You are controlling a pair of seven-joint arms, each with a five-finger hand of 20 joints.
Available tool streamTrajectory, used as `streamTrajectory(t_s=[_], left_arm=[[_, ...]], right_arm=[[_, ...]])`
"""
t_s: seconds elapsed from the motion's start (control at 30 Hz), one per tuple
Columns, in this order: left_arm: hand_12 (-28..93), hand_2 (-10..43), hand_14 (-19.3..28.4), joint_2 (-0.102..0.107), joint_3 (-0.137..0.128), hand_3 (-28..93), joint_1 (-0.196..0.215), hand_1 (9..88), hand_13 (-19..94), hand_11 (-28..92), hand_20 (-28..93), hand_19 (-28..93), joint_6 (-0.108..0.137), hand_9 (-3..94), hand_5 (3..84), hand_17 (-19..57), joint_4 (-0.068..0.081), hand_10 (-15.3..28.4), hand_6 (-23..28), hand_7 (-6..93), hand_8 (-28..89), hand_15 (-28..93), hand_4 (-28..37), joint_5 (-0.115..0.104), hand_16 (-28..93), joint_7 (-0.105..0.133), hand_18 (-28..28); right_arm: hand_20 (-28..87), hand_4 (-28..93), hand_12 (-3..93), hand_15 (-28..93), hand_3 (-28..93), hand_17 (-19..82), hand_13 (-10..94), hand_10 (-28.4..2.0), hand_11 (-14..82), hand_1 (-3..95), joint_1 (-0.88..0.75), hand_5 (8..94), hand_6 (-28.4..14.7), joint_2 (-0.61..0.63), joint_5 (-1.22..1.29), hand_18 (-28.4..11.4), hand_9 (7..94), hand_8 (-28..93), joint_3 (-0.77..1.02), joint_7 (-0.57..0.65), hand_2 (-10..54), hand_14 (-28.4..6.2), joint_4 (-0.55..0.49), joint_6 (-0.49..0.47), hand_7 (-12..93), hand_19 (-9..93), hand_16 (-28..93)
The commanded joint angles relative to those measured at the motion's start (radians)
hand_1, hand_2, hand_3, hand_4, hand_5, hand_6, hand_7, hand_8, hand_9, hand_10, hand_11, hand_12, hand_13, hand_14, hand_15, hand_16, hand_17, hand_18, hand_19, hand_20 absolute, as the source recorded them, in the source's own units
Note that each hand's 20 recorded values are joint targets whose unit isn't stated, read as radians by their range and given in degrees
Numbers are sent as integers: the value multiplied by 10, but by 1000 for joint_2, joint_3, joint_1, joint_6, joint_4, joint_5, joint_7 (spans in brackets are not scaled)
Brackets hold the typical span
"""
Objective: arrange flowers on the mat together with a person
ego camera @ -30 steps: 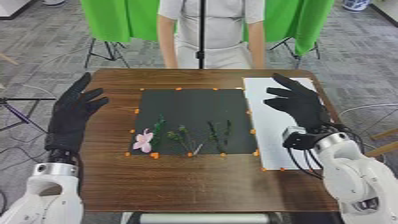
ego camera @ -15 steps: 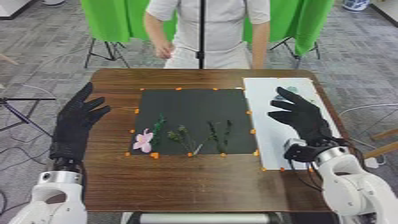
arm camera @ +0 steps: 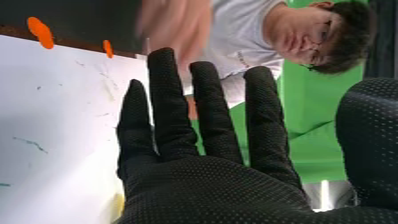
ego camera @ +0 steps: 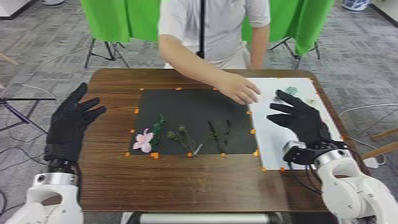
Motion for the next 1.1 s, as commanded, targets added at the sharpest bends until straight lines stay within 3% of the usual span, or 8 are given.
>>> streamTrajectory(t_s=[0.03, 0.1, 0.2, 0.3, 0.37, 0.67, 0.83, 1.1], left_arm=[[112, 30, 250, -7, -33, 779, -2, 206, 251, 245, 187, 481, -45, 337, 320, -70, -13, 174, 31, 86, -79, 524, -283, 8, -76, -65, 229], [113, 31, 252, -9, -46, 776, -4, 205, 250, 248, 188, 484, -67, 338, 316, -70, -18, 176, 32, 85, -78, 529, -283, 11, -79, -86, 235], [113, 33, 257, -17, -50, 771, -17, 203, 253, 250, 189, 489, -74, 337, 312, -70, -17, 178, 31, 85, -76, 538, -283, 14, -82, -108, 243], [113, 34, 259, -28, -39, 767, -40, 205, 258, 249, 188, 492, -84, 340, 312, -64, -12, 178, 32, 79, -75, 536, -283, 1, -86, -121, 247], [113, 35, 265, -35, -31, 764, -47, 207, 264, 251, 190, 500, -83, 342, 312, -61, -10, 181, 32, 78, -74, 544, -283, 6, -85, -123, 251], [112, 37, 268, -35, 4, 763, -59, 208, 270, 261, 180, 499, -71, 349, 312, -62, 3, 186, 33, 78, -72, 562, -283, -4, -95, -83, 248], [112, 35, 264, -72, 14, 766, -69, 209, 265, 260, 177, 498, -80, 349, 311, -63, 8, 185, 33, 78, -73, 556, -283, 11, -96, -98, 247], [112, 32, 262, -98, 33, 767, -78, 210, 263, 259, 175, 497, -94, 348, 309, -64, 12, 184, 32, 79, -73, 552, -283, 34, -94, -111, 246]], right_arm=[[239, -283, 159, 454, 754, 20, 333, -142, 123, 157, 5, 391, 48, -10, 3, -192, 429, -122, -2, -6, 60, -190, 1, -11, 147, 457, 132], [239, -283, 159, 455, 754, 20, 334, -143, 124, 156, 6, 390, 48, -11, 1, -192, 430, -122, -2, -9, 60, -189, 1, -19, 147, 458, 131], [239, -283, 158, 457, 754, 20, 335, -144, 125, 156, 14, 390, 48, -14, 2, -192, 432, -122, -7, -10, 61, -189, 6, -21, 146, 456, 130], [239, -283, 158, 459, 753, 20, 336, -144, 126, 157, 15, 390, 47, -17, 3, -191, 435, -122, -7, -9, 62, -189, 7, -23, 146, 455, 129], [239, -283, 158, 460, 754, 20, 337, -144, 126, 156, 16, 390, 47, -17, 0, -191, 436, -122, -5, -7, 62, -189, 8, -32, 146, 454, 129], [240, -283, 158, 463, 754, 20, 338, -145, 131, 155, 22, 390, 49, -28, 5, -190, 440, -123, -9, -11, 62, -189, 12, -42, 148, 453, 127], [240, -283, 157, 464, 755, 19, 339, -145, 132, 155, 17, 390, 49, -34, 5, -190, 441, -123, -8, -14, 62, -188, 12, -39, 148, 453, 126], [241, -283, 157, 465, 757, 19, 339, -145, 132, 154, 13, 389, 49, -34, -1, -191, 441, -123, -6, -11, 62, -188, 7, -40, 148, 453, 126]])
